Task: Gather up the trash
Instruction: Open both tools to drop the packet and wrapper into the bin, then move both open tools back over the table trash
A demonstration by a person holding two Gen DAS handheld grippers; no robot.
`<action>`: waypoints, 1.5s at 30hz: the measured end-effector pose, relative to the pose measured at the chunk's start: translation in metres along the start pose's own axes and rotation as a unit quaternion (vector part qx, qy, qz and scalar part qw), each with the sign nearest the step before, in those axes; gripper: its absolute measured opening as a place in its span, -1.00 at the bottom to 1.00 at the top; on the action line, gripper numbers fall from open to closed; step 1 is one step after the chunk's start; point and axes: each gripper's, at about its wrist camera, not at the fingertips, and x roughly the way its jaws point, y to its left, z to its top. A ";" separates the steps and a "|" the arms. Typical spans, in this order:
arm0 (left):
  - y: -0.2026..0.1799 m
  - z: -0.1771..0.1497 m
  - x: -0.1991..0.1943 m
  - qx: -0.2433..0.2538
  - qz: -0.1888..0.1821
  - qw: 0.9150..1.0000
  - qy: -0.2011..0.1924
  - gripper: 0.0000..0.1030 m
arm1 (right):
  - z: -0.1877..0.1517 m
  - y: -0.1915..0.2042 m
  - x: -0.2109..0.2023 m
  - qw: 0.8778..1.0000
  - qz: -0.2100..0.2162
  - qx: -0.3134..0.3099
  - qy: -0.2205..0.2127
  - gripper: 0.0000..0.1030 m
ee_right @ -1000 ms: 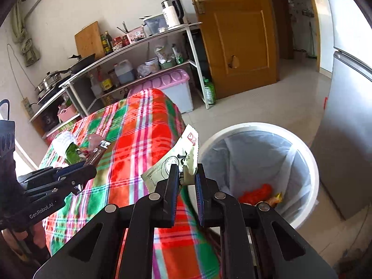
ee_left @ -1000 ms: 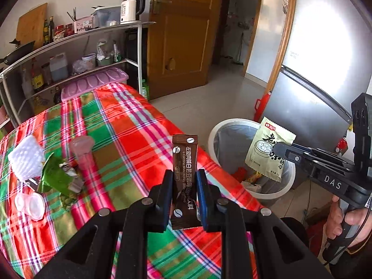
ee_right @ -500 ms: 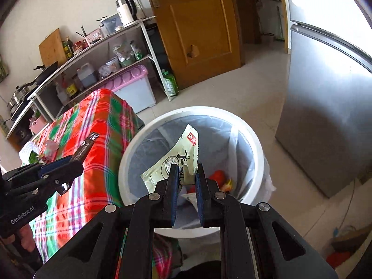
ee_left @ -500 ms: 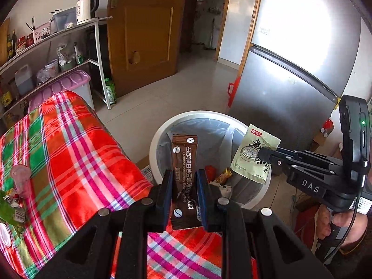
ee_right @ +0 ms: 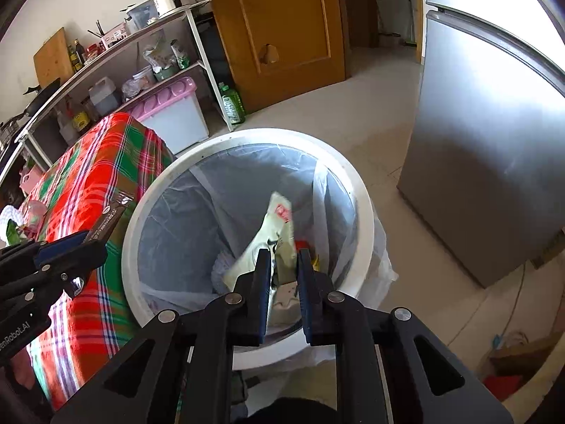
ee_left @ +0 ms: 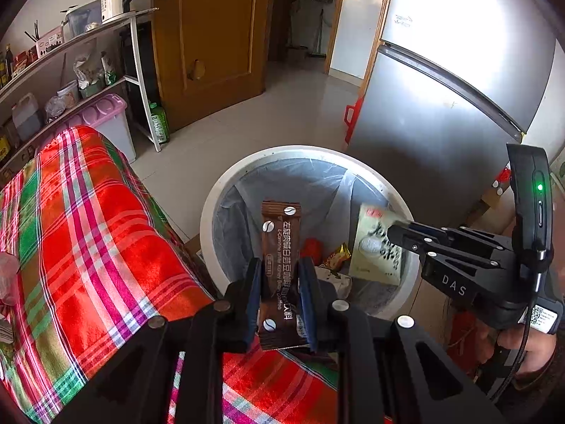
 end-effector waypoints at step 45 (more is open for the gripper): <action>0.137 -0.076 -0.127 -0.146 0.102 0.980 -0.083 0.42 | -0.002 0.138 -0.044 0.989 0.107 -0.086 -0.059 -0.02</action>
